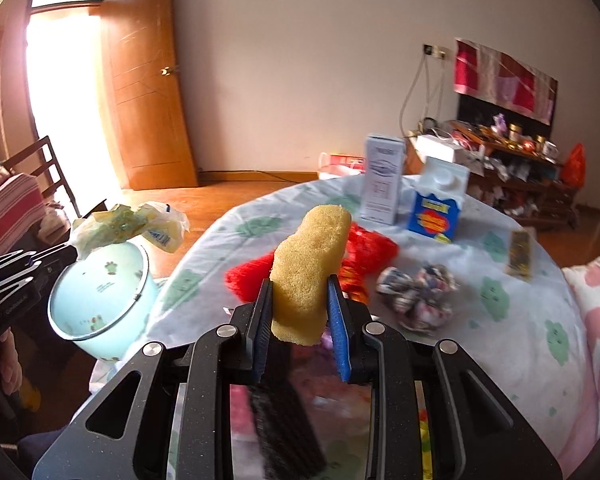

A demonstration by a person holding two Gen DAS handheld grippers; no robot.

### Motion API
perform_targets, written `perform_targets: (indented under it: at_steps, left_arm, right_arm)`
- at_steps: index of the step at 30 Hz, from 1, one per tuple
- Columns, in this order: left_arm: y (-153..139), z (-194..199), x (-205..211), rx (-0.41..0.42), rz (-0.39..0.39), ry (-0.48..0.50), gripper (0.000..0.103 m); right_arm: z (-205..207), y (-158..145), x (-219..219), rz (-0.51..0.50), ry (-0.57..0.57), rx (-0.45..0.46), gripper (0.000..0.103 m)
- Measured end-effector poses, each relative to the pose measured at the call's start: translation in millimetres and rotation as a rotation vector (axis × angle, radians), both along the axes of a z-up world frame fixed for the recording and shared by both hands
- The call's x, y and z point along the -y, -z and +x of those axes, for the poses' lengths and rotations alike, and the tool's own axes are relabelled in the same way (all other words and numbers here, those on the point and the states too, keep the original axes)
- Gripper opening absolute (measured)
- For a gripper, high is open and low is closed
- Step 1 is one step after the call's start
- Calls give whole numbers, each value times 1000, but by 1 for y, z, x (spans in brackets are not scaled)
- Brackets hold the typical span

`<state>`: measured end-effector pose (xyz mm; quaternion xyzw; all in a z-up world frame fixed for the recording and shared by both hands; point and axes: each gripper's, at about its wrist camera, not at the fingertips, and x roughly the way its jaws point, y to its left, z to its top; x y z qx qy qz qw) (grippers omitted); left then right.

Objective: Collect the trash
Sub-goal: 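Carry the white-yellow bag over the blue bin with the left tool and release it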

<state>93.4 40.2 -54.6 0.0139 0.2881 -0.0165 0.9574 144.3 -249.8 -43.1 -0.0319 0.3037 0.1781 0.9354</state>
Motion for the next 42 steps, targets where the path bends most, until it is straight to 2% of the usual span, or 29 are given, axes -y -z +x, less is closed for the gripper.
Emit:
perform_targets:
  at_steps: [7,21,42]
  left_arm:
    - [5,-9,-30,-13,7,-71,5]
    - [11,-24,-82,-36,22,-188,5]
    - [22,-39,-126,-77,47,-303,5]
  right_arm:
    - [2,-2,-41,-10,-89,10,27]
    - [12,8,-111,-30,-232,-27,27]
    - [16,30,-187,-82,-392,-67,27]
